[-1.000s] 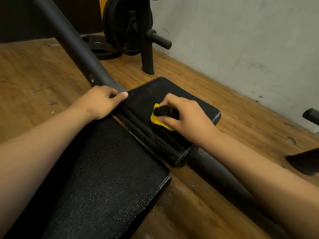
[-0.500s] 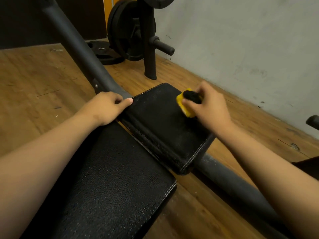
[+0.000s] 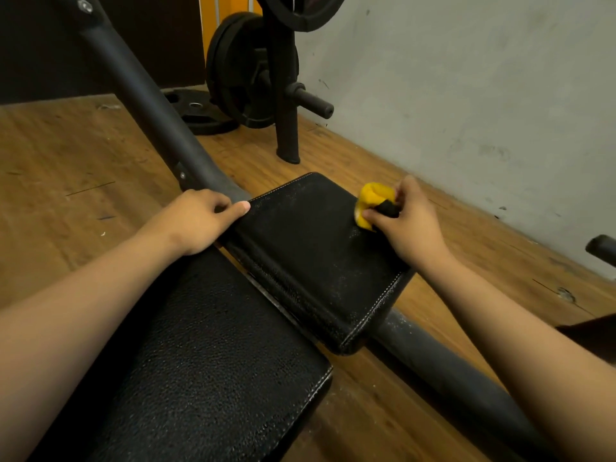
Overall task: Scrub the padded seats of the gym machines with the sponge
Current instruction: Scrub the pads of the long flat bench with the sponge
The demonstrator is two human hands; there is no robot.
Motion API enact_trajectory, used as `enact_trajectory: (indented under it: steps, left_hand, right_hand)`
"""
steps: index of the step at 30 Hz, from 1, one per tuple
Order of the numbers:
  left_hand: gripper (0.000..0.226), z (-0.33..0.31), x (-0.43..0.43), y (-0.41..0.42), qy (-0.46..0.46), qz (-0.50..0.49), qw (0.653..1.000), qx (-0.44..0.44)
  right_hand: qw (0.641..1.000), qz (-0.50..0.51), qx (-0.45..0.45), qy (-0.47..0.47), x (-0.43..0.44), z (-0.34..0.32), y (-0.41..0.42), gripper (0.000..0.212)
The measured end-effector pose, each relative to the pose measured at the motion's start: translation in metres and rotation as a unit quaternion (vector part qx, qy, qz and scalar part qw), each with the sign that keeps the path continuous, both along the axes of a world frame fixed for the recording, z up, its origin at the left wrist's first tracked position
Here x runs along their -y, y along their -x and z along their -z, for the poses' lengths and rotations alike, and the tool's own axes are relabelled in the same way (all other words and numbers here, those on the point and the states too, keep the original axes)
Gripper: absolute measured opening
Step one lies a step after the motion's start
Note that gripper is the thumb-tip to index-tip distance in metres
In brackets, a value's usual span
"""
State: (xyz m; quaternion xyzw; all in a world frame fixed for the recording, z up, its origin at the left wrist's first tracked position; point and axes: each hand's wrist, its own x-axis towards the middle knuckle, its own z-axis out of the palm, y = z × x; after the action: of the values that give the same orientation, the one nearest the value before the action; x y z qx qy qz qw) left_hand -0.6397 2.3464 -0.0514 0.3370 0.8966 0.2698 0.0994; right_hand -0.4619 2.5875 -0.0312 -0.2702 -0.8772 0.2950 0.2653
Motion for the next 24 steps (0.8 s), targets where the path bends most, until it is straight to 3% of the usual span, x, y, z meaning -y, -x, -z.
enact_trajectory:
  steps: [4,9,13,18,24]
  left_hand:
    - [0.058,-0.002,0.001,-0.004,-0.001,0.005,1.0,0.006]
    - [0.057,-0.005,0.003,-0.006,0.004,0.015,1.0,0.008]
    - [0.053,-0.005,0.001,-0.008,-0.001,0.005,1.0,0.013]
    - [0.045,-0.007,0.003,-0.011,-0.003,0.005,1.0,0.009]
    - [0.026,-0.011,0.033,-0.013,0.015,0.021,0.997,0.066]
  right_hand:
    - [0.994,-0.105,0.008,-0.037,0.024,0.01,-0.011,0.039]
    - [0.995,-0.01,0.05,-0.084,0.0,-0.008,-0.006,0.035]
    - [0.99,-0.127,0.007,-0.059,0.027,0.014,-0.015,0.035]
    - [0.994,0.006,0.054,-0.094,-0.009,-0.004,-0.005,0.035]
    - [0.985,-0.17,0.009,-0.016,0.061,0.01,-0.064,0.038]
